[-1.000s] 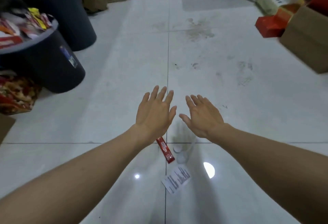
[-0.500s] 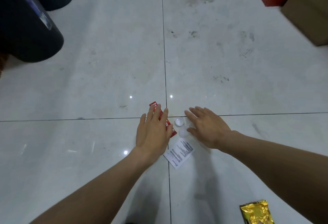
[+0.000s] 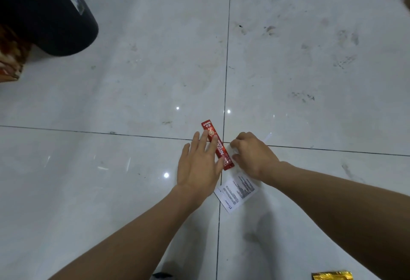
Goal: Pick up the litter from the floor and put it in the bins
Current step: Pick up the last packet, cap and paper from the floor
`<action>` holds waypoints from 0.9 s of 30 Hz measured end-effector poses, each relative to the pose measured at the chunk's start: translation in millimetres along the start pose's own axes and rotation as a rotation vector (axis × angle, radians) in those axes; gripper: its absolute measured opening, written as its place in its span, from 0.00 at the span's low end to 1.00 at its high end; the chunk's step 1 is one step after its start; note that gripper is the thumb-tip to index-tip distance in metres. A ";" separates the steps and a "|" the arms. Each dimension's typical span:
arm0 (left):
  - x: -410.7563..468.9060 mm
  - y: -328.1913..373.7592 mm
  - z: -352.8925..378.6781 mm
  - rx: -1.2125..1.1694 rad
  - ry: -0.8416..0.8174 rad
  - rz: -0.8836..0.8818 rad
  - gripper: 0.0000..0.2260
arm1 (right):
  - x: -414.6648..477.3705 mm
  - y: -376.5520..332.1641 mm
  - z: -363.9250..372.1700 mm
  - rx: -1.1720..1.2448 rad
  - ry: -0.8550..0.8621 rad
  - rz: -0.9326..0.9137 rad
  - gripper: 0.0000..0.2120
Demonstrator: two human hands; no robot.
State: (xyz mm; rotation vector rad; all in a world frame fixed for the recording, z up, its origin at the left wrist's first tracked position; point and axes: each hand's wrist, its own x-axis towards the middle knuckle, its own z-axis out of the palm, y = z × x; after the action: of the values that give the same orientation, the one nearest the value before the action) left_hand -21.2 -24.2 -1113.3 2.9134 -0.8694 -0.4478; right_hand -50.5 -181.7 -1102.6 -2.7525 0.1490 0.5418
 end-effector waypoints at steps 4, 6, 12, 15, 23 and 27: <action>4.1 4.2 2.4 -0.069 0.009 -0.041 0.28 | 1.9 8.7 -4.1 0.061 0.077 -0.008 0.13; 7.5 8.4 3.5 -0.159 0.030 -0.076 0.28 | 1.6 14.3 -8.3 0.081 0.135 0.018 0.14; 20.7 25.2 11.1 -0.379 0.059 -0.145 0.26 | -5.3 29.8 -12.7 0.122 0.180 0.100 0.14; 26.5 31.1 13.9 -0.570 0.056 -0.196 0.24 | -8.7 34.0 -11.3 0.133 0.174 0.111 0.14; 27.9 27.5 11.0 -0.715 0.053 -0.253 0.25 | -10.1 36.7 -16.3 0.133 0.184 0.079 0.16; 22.9 25.3 4.2 -0.703 0.069 -0.247 0.26 | -10.0 35.8 -25.1 0.120 0.192 0.054 0.17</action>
State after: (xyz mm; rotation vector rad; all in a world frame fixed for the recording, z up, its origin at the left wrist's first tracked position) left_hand -17.4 -57.9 -1119.4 2.3560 -0.2538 -0.5314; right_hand -56.8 -223.5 -1087.6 -2.6847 0.2919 0.2709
